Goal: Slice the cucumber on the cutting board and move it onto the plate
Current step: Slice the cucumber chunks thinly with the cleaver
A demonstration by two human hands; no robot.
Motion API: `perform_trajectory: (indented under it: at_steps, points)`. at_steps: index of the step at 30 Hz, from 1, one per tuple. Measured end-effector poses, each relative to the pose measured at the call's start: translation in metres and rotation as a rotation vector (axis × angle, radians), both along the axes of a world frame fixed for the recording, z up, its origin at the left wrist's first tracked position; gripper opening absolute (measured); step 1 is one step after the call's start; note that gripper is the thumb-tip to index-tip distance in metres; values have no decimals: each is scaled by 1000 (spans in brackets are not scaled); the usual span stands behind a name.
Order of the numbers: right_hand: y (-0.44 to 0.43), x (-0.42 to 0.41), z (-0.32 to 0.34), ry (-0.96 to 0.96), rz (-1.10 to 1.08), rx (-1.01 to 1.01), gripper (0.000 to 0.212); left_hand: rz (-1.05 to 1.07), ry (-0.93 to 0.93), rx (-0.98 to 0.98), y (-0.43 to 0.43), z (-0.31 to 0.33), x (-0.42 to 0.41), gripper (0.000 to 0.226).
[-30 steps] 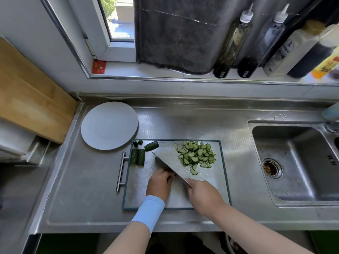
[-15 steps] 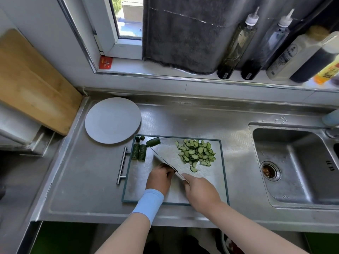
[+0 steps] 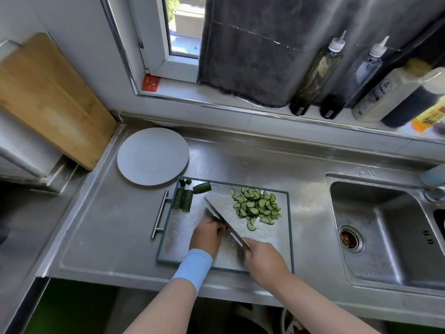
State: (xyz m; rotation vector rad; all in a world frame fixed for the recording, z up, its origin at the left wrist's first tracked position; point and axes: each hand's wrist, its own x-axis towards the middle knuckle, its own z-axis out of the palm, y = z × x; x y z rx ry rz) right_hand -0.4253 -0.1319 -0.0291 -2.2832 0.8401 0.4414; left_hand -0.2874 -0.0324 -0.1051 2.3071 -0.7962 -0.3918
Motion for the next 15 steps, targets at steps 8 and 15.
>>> perform_trajectory:
  at_steps: [8, 15]
  points:
    - [-1, 28, 0, 2, 53, -8, 25, 1, -35, -3, 1, -1, -3, 7]
    - [1, 15, 4, -38, 24, -28, 26, 17, -20, 40, 2, 6, -5, 16]
